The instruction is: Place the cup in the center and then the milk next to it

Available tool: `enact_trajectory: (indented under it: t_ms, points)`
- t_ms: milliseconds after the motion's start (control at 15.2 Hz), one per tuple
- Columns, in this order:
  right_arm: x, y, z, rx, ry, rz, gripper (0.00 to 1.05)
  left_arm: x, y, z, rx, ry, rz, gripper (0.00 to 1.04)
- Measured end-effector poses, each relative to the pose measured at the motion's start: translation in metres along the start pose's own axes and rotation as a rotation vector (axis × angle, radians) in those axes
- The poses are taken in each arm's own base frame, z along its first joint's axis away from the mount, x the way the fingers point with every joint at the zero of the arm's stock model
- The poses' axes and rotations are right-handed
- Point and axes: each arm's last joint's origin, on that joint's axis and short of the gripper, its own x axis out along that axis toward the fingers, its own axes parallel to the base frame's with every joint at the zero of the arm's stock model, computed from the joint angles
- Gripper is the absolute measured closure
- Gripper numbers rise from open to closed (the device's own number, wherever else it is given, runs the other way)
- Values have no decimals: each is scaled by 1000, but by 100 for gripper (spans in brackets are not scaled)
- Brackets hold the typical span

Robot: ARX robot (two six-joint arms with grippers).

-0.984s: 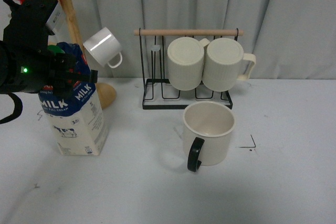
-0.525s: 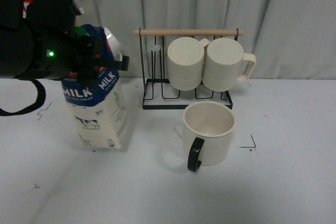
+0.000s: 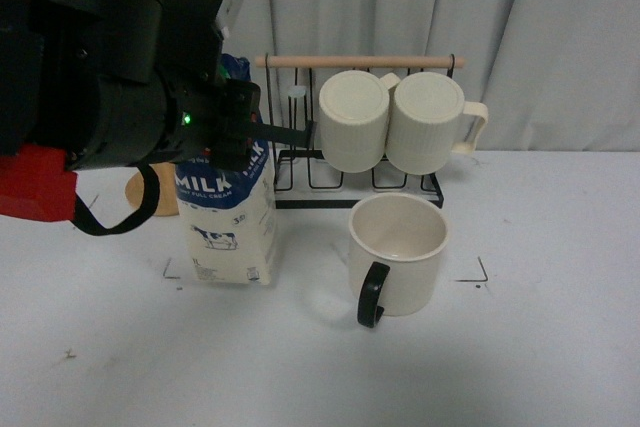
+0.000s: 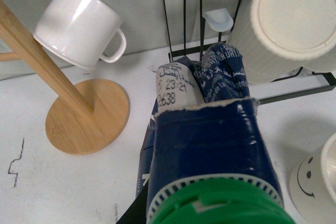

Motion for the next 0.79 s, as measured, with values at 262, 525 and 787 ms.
enact_trajectory:
  t_ms: [262,525,787]
  points:
    - [0,0,0,0,0,0,6,6,-19,-11,-7,10,-33,86]
    - [0,0,0,0,0,0,6,6,-26,-13,-41,9,-49,86]
    - [0,0,0,0,0,0,6,9,-36,-13,-51,-16,-48,80]
